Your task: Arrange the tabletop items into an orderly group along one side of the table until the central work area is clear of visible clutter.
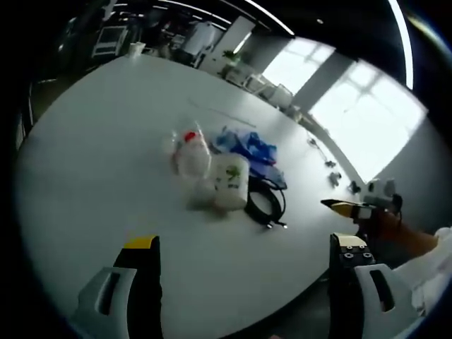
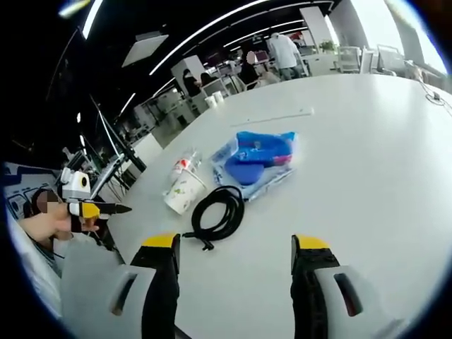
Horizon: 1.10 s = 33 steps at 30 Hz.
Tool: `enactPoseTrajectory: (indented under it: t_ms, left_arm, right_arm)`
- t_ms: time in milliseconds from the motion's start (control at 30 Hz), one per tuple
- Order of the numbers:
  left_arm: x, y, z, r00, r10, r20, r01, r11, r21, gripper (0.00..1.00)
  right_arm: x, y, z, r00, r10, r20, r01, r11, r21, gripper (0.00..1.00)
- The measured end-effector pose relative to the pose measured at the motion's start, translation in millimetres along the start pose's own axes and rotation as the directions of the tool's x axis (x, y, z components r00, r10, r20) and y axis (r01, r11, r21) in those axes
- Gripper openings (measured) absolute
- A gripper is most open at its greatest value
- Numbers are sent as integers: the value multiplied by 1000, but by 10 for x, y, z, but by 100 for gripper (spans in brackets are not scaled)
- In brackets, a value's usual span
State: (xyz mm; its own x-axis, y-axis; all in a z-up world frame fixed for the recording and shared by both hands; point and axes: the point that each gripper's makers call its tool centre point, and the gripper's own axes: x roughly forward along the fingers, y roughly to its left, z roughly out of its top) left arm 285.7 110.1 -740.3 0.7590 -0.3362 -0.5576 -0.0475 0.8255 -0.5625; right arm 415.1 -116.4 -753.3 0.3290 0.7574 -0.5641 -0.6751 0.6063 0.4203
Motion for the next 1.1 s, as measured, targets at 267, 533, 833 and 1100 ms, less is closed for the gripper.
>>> enactPoseTrajectory:
  t_ms: [267,533,833,1100]
  left_arm:
    - [76,-41,-33,1000,1,-6,-1,1000,-22,97]
    - [127,-73,-71,1000,1,-18,-1,999,-37,97]
    - [206,-141,-59,1000,-1,-8,1,998,-63,95]
    - [301,-219,-124,999,-11,-32,9,998,-64,95]
  right_arm:
    - [33,32,-2,1000,13,-1,-13,1000,13,61]
    - [40,81,-47,999,21,-26,-21,1000,-17,61]
    - [99,122,-23,999,38,-21,-38,999,0,59]
    - [137,141,-19,998,51,-21,-51,999,13,59]
